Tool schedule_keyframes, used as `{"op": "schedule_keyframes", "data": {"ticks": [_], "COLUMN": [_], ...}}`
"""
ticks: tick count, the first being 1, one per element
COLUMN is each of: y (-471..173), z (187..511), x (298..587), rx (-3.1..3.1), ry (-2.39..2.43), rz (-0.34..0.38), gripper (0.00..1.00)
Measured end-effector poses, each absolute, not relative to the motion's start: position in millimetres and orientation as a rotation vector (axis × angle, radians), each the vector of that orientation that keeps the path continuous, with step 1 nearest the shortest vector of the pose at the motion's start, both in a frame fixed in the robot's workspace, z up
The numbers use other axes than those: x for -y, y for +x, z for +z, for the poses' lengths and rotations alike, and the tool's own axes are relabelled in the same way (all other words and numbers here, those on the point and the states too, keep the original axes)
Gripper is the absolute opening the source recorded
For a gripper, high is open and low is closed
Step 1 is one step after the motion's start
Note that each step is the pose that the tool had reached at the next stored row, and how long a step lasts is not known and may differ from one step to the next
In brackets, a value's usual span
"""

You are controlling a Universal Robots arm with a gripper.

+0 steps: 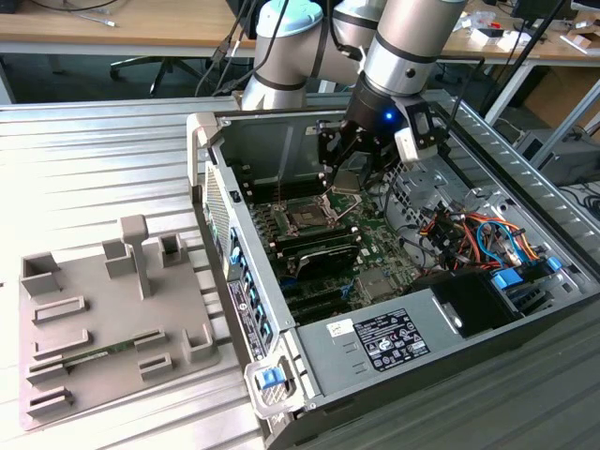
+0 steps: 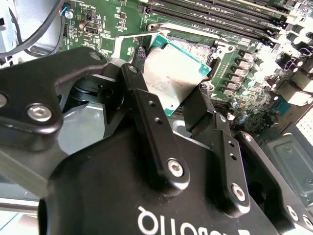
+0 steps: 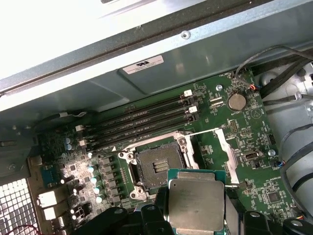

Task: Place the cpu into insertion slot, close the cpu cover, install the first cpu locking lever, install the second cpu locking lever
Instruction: 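Place the cpu into insertion slot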

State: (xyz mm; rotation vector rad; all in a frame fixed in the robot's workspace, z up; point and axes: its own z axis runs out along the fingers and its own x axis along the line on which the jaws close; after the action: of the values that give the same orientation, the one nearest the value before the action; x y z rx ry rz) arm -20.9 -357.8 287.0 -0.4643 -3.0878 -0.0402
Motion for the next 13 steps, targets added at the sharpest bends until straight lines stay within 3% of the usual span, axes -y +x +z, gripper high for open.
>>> {"op": "schedule_keyframes", "data": {"ticks": [13], "y": [-20.9], "z": [287.0], "x": [357.8], "rx": [3.076], "ry": [-0.540], "rz": [-0.041], "gripper": [0.55]}}
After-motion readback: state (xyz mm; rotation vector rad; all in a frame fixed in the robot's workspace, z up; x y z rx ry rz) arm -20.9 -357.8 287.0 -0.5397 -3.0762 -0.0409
